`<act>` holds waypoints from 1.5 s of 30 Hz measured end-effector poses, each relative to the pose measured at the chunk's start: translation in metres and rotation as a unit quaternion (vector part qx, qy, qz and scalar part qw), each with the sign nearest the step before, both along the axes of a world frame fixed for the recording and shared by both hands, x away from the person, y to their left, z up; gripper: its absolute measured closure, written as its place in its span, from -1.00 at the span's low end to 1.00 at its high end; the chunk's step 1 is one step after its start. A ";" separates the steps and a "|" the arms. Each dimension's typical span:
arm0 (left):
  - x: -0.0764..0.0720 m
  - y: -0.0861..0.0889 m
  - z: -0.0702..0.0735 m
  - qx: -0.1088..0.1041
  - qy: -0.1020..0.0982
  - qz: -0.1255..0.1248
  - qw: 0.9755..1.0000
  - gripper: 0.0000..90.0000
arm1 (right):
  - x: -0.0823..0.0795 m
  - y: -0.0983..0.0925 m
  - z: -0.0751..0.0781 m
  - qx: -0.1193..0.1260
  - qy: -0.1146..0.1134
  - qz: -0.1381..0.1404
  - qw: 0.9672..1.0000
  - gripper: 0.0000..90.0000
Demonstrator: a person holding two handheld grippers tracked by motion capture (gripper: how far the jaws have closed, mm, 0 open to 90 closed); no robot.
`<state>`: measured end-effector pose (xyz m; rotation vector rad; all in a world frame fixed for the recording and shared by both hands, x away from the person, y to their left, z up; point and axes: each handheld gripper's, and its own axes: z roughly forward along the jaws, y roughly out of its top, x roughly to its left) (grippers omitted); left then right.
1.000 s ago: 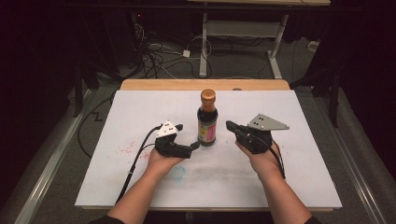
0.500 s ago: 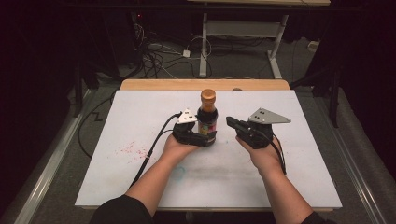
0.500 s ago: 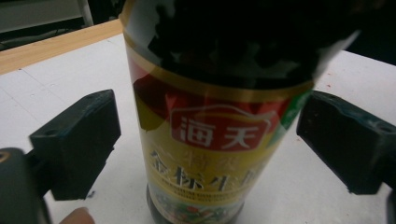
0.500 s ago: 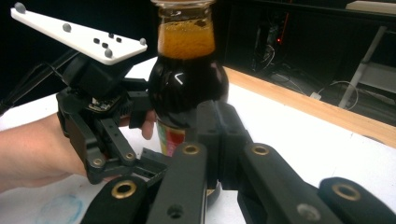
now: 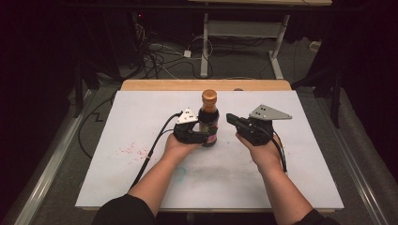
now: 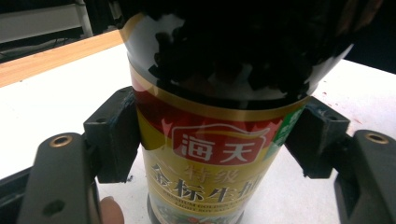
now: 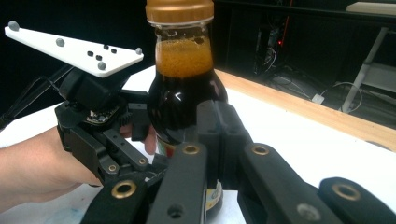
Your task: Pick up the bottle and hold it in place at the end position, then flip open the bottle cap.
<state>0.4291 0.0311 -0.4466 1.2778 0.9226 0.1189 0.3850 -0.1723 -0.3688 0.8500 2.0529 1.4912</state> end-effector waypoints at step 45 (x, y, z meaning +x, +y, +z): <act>-0.003 -0.001 -0.003 -0.001 -0.011 0.009 1.000 -0.39 | 0.017 0.027 0.052 -0.029 0.018 0.032 0.999 1.00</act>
